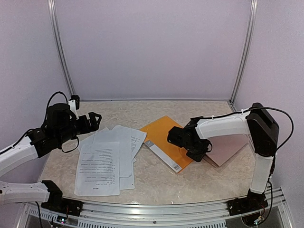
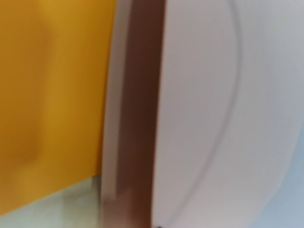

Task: Put the files into the folder
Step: Pick up the folder from the corner of the board, then pass from the right arm to the left

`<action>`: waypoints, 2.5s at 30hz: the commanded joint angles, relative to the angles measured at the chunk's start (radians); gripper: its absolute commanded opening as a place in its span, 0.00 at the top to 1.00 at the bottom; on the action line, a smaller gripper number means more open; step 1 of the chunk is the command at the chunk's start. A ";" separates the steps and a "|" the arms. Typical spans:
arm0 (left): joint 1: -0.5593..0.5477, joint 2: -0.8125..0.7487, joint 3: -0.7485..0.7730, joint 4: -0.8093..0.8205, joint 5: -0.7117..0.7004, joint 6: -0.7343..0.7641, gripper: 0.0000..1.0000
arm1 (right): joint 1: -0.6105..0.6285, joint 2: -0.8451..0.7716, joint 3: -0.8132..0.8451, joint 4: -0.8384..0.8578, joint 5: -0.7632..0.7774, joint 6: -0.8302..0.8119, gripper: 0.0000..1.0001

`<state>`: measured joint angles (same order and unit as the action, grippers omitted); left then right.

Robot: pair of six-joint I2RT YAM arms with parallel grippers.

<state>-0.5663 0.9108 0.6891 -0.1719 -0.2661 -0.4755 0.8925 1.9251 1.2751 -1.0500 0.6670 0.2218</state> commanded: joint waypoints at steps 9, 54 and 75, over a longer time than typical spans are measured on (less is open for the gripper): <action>-0.009 0.019 0.011 0.031 -0.005 0.004 0.01 | 0.058 0.057 0.152 0.085 0.098 -0.082 1.00; -0.081 0.924 0.412 0.234 0.747 -0.441 0.26 | 0.300 -0.379 -0.172 0.867 0.084 -0.289 1.00; -0.126 0.691 0.370 0.213 0.528 -0.181 1.00 | 0.300 -0.572 -0.277 0.685 0.305 0.106 1.00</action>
<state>-0.6601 1.7180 1.0740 0.0986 0.3992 -0.8150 1.1893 1.4181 1.0367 -0.2642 0.8673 0.1398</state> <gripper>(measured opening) 0.004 0.004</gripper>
